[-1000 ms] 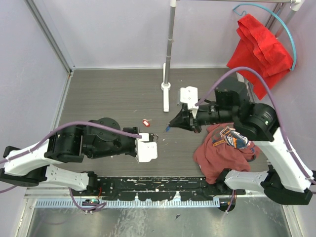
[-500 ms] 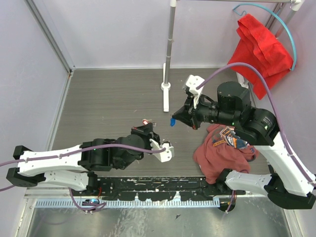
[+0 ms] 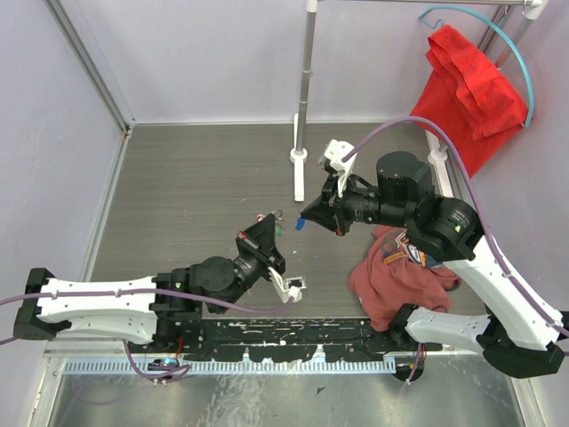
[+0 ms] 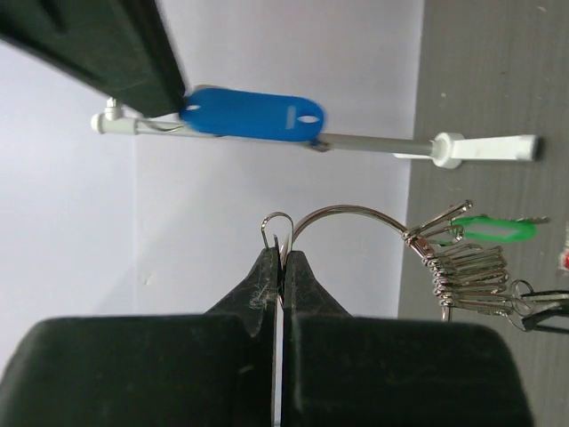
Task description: Put the keys on the keyring
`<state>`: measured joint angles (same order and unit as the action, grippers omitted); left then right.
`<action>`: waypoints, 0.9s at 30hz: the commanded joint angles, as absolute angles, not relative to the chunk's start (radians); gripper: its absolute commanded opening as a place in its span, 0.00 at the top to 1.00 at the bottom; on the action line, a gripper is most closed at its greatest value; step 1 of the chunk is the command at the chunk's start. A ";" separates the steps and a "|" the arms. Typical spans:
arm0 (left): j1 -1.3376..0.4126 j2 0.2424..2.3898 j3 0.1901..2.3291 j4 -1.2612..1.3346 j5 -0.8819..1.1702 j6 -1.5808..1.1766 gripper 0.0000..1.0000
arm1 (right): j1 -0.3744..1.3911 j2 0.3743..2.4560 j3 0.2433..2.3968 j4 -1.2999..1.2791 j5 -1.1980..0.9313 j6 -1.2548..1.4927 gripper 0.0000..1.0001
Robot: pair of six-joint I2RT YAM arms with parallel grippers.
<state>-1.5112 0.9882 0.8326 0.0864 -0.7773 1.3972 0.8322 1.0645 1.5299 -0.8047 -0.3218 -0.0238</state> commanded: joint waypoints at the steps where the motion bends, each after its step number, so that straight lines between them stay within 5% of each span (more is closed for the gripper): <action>1: -1.514 0.915 0.830 0.277 -0.743 1.555 1.00 | 0.836 1.021 1.511 -0.680 -0.377 -0.025 0.99; 12: -1.489 0.943 0.725 0.556 -0.717 1.830 1.00 | 0.837 1.012 1.464 -0.592 -0.569 -0.072 0.99; 27: -1.467 1.004 0.724 0.632 -0.715 1.947 1.00 | 0.836 1.052 1.439 -0.518 -0.484 0.034 0.99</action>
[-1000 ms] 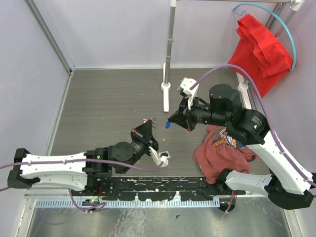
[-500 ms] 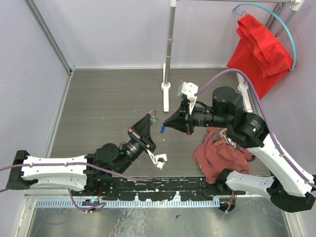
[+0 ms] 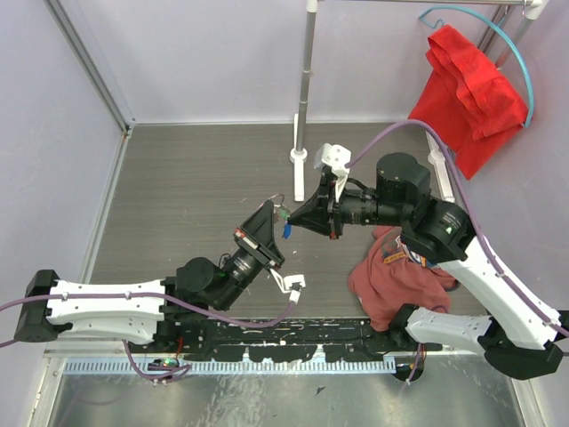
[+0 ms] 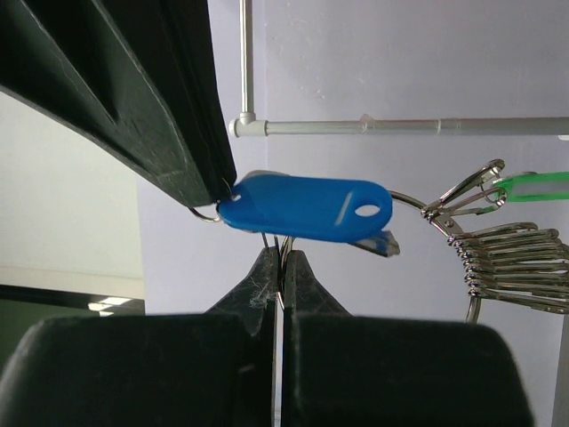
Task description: Put the keys on the keyring
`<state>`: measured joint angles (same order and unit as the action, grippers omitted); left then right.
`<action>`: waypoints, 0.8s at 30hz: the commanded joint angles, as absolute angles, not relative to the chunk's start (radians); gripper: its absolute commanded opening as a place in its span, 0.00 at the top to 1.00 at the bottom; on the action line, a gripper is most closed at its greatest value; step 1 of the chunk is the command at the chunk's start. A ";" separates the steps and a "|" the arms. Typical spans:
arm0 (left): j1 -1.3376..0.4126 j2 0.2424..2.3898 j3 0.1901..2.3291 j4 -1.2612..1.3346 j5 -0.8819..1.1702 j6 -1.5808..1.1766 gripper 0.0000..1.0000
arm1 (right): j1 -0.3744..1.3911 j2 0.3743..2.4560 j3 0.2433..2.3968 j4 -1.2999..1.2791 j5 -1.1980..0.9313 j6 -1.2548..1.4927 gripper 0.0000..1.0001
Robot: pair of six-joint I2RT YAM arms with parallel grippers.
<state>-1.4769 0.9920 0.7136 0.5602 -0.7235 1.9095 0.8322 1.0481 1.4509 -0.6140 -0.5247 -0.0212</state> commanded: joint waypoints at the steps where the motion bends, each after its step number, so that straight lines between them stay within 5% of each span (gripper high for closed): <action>1: -1.464 1.007 0.724 0.632 -0.715 1.952 1.00 | 0.837 1.052 1.435 -0.507 -0.477 0.044 0.99; 24: -1.442 1.038 0.747 0.620 -0.728 1.986 1.00 | 0.836 1.089 1.417 -0.451 -0.336 0.209 1.00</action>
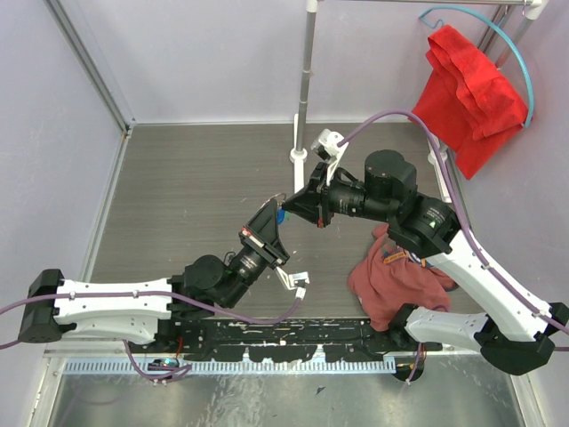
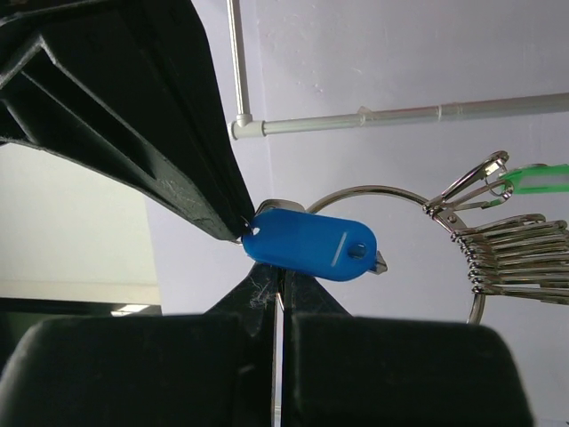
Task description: Put the keys on the keyring
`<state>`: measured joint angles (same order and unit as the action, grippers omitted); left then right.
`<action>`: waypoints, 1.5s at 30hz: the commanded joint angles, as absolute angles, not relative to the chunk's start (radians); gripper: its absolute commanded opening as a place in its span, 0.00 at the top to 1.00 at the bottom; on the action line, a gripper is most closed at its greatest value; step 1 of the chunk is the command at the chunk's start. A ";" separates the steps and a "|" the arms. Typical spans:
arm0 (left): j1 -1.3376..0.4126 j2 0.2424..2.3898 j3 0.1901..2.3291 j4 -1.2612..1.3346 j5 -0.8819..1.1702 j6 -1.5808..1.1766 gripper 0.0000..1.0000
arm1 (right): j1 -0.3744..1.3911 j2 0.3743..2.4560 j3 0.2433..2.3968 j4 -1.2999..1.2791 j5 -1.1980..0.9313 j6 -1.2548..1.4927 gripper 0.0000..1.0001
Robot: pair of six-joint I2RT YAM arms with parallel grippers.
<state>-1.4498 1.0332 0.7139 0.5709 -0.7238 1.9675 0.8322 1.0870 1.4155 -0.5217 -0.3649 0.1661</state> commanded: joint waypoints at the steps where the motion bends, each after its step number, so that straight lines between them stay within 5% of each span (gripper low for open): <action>1: -1.442 1.041 0.751 0.619 -0.730 1.987 1.00 | 0.836 1.089 1.414 -0.451 -0.331 0.215 1.00; 45: -1.425 1.074 0.772 0.630 -0.742 2.008 1.00 | 0.836 1.079 1.351 -0.389 -0.178 0.381 0.99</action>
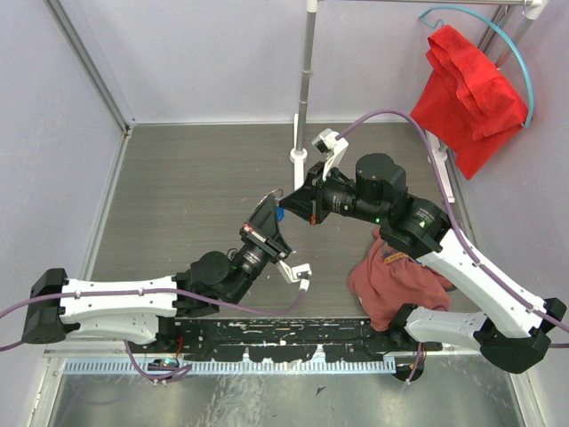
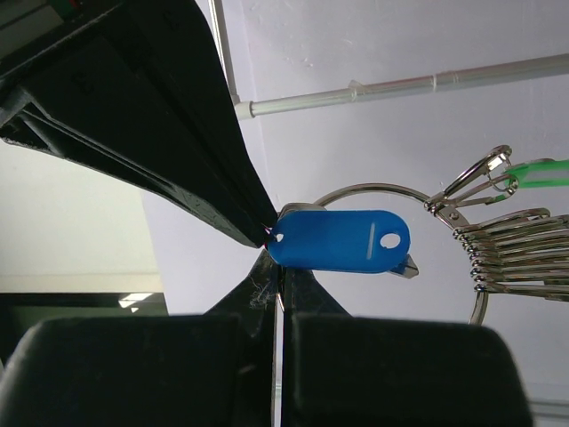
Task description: Put the keys on the keyring
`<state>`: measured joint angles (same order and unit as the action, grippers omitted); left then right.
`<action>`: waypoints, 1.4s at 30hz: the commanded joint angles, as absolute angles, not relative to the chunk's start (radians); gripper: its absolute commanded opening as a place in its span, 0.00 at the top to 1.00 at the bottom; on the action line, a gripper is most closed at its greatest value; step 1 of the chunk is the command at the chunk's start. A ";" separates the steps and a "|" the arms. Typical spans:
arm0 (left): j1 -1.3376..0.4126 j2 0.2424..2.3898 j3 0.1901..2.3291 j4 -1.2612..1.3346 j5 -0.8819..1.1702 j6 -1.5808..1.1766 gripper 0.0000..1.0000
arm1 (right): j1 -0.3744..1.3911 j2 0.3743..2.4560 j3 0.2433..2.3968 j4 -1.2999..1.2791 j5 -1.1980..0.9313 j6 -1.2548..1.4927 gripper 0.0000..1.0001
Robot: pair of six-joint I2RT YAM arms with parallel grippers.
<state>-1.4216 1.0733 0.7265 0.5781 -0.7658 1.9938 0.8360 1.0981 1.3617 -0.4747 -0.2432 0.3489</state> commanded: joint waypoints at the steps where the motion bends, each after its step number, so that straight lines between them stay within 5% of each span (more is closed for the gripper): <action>1: -1.425 1.074 0.771 0.632 -0.743 2.008 1.00 | 0.836 1.076 1.347 -0.383 -0.172 0.389 0.99; 42: -1.425 1.109 0.776 0.641 -0.743 2.014 1.00 | 0.860 1.141 1.348 -0.371 -0.091 0.482 0.99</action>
<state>-1.4097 1.1057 0.7277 0.5785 -0.8219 1.9938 0.8501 1.1187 1.3277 -0.4271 -0.1688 0.4595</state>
